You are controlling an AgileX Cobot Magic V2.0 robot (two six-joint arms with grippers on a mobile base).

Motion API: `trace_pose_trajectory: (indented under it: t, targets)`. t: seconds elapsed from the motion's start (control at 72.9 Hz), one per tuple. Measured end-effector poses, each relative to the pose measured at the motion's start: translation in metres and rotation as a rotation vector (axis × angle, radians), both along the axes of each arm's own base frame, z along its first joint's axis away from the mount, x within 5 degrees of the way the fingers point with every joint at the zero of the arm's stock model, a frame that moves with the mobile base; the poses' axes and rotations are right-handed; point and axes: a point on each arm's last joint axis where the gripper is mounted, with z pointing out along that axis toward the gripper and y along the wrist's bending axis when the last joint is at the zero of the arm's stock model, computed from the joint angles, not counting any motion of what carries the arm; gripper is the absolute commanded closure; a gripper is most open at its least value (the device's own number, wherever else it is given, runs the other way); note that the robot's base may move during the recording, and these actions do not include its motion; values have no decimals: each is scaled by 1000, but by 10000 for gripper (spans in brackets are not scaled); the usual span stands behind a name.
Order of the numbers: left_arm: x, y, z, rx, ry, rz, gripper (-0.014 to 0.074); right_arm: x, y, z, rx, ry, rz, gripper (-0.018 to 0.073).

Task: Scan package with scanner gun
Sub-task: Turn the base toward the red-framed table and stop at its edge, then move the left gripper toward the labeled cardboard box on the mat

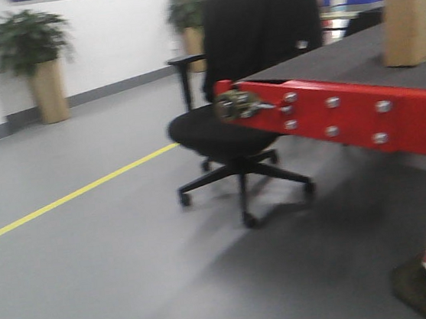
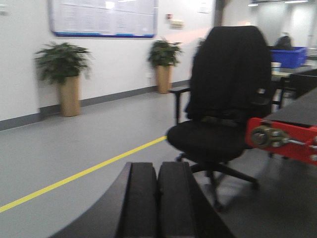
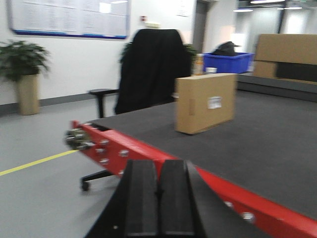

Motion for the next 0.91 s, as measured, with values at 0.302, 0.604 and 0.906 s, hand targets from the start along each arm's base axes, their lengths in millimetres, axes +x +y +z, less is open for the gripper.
trace_pose_trajectory:
  t: [0.302, 0.604, 0.906]
  targets:
    - [0, 0, 0, 0, 0, 0, 707, 0, 0, 0, 0, 0, 0, 727]
    - [0, 0, 0, 0, 0, 0, 707, 0, 0, 0, 0, 0, 0, 727]
    - [0, 0, 0, 0, 0, 0, 707, 0, 0, 0, 0, 0, 0, 727]
